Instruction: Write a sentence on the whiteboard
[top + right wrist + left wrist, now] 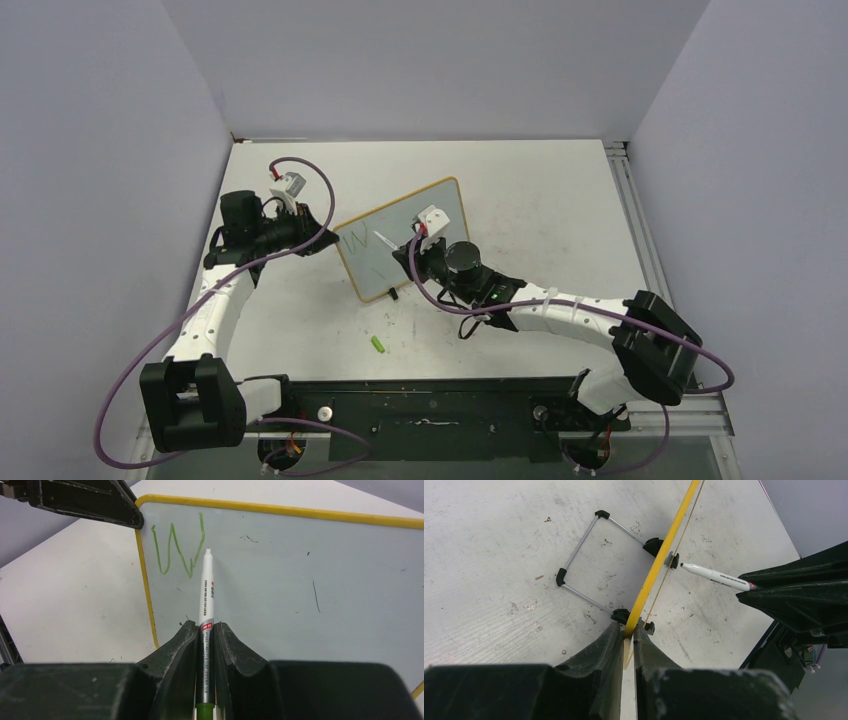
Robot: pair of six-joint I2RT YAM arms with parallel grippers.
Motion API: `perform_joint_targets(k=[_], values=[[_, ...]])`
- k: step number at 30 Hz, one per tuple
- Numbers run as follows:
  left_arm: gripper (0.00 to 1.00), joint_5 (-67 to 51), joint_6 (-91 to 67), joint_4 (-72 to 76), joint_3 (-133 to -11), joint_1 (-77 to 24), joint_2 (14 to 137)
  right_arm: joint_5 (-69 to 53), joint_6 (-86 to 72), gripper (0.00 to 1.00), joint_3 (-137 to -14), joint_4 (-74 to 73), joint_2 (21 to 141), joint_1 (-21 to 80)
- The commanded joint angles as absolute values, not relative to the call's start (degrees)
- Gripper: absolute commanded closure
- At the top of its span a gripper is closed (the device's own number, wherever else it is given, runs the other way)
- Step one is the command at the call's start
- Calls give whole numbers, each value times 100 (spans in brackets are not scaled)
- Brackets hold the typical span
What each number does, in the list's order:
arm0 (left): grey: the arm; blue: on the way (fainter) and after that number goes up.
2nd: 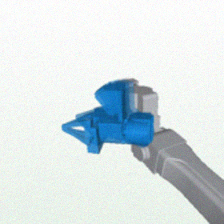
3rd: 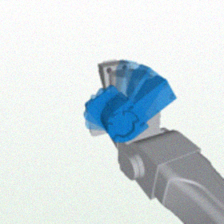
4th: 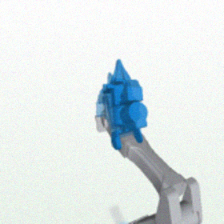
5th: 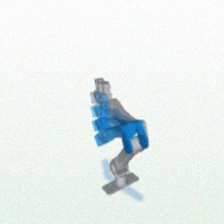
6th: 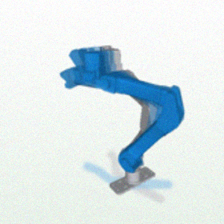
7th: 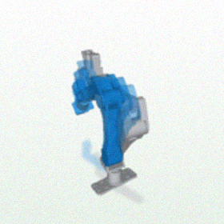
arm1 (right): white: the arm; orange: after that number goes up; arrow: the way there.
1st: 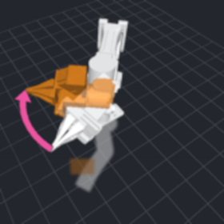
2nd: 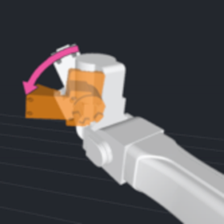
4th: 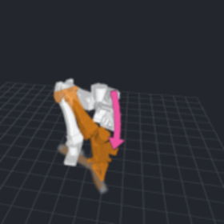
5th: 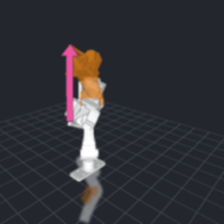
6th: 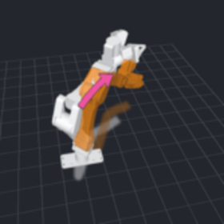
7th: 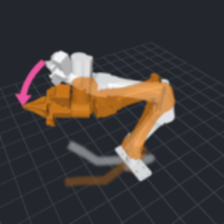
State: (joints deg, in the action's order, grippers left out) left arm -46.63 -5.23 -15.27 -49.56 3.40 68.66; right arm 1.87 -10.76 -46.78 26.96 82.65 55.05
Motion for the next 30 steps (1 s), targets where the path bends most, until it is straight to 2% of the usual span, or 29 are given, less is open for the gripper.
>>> perform_joint_targets(k=[1, 30], values=[[100, -4630, -476, -1564, -5088, 246, 6837, 106, -1165, 95, -4746, 3034, 8384, 5446], [100, -4626, -457, -1582, -5098, 246, 6829, 84, -1042, 95, -4931, 3124, 8740, 5396]])
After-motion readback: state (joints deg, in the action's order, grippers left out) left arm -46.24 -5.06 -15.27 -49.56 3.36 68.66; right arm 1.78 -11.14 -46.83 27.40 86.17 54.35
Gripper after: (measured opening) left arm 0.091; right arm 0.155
